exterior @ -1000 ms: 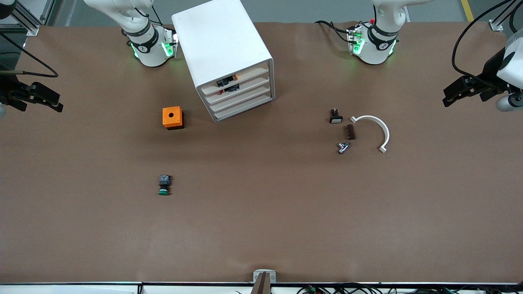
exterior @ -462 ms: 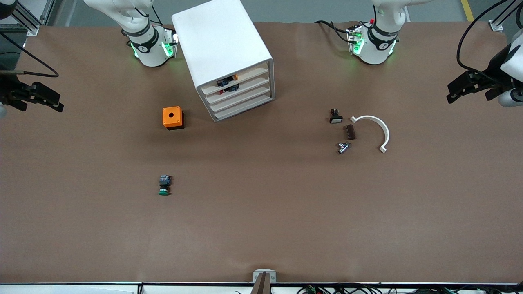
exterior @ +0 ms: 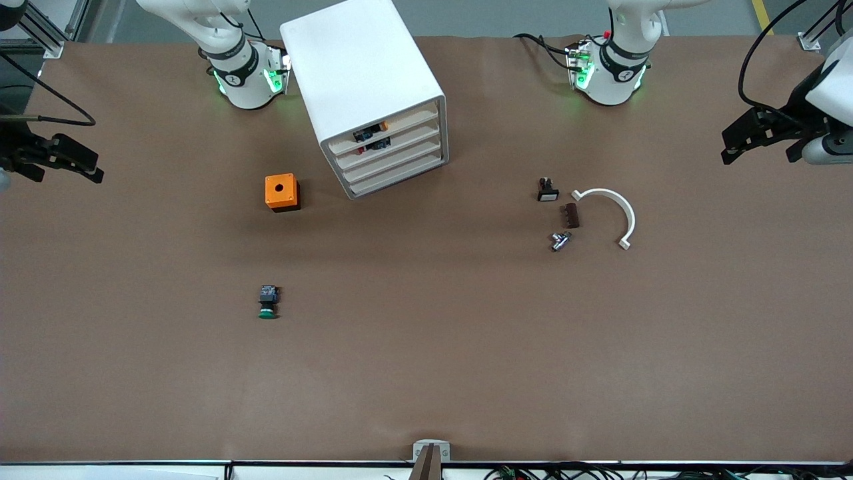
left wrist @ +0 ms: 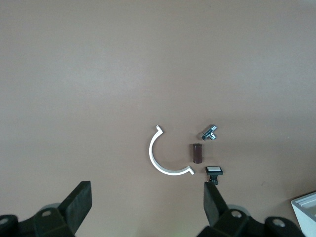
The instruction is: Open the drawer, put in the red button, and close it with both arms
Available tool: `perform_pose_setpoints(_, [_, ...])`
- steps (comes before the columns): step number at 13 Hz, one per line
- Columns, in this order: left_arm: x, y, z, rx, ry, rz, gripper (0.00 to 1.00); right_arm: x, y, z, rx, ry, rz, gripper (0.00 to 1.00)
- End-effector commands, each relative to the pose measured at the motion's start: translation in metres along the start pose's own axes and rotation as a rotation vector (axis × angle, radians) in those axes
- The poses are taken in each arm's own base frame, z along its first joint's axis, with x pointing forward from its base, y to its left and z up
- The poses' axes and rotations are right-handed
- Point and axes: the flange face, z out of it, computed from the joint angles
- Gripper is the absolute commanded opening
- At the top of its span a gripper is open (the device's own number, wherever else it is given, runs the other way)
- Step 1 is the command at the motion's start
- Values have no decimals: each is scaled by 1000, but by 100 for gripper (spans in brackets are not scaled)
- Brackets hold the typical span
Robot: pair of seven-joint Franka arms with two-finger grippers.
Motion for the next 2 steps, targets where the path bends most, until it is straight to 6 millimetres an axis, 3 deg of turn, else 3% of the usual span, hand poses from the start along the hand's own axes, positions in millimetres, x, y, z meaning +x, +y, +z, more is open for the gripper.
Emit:
perform_pose_setpoints(1, [-4,-6,-6,0,1,-4,100,-4,3,-7,11,10,-8,100])
perform_pose_setpoints(2, [-5,-7,-5,0,-2,-4,100,-3,6,-6,12,9,-3,100])
